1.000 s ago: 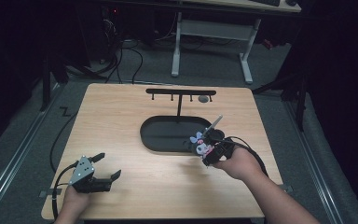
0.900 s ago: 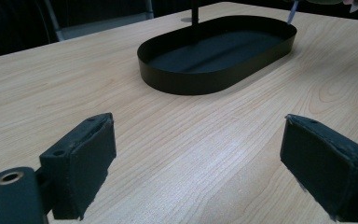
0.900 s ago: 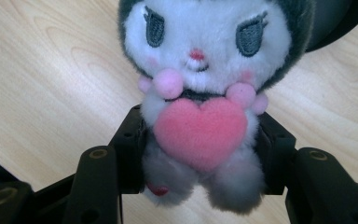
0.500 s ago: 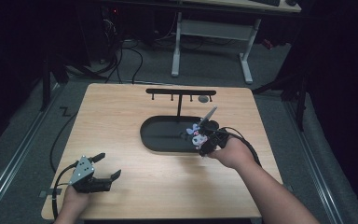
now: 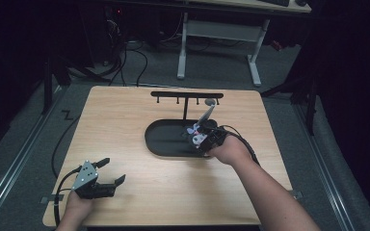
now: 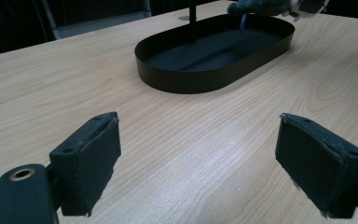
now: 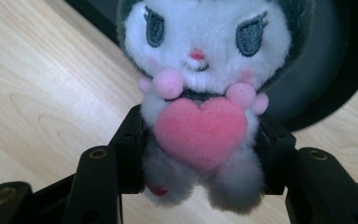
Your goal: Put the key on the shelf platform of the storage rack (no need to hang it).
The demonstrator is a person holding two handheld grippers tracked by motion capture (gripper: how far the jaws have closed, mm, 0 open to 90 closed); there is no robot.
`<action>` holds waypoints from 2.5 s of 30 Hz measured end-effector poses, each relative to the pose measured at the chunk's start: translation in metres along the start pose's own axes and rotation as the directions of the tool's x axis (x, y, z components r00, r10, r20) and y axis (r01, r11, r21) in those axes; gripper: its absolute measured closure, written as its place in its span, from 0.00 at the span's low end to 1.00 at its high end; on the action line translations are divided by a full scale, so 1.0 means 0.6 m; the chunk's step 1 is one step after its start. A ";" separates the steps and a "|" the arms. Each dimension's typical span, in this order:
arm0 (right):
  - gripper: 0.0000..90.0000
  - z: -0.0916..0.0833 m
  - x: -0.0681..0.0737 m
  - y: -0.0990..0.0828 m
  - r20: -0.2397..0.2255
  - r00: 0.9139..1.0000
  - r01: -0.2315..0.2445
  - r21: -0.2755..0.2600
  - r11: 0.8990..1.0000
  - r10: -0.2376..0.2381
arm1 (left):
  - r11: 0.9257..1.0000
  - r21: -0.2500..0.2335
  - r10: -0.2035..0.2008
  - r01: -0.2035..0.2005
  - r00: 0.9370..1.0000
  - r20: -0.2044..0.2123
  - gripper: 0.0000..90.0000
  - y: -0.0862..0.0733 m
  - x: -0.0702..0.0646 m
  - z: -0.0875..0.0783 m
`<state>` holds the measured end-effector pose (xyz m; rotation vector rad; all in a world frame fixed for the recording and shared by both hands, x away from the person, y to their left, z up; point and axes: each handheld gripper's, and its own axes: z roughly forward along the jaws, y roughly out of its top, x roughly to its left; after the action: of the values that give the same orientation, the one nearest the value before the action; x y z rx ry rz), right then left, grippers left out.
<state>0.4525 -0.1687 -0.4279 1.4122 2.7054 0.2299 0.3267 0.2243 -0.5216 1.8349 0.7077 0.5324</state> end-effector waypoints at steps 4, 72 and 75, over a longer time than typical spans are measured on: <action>0.52 0.011 0.000 0.021 0.010 1.000 0.015 -0.005 1.000 -0.015 | 1.000 -0.004 -0.004 0.004 1.000 0.002 0.16 0.000 -0.001 -0.001; 0.41 0.092 -0.019 0.045 0.044 0.999 -0.004 0.024 1.000 0.003 | 1.000 0.011 0.009 -0.010 0.999 0.038 0.17 -0.003 -0.002 0.002; 0.35 0.089 -0.019 0.045 0.040 0.999 0.000 0.004 1.000 0.000 | 1.000 0.012 0.010 -0.010 0.999 0.036 0.17 -0.003 -0.001 0.003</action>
<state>0.4881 -0.1578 -0.4758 1.4020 2.6757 0.1934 0.3269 0.2230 -0.5239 1.8555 0.6794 0.5013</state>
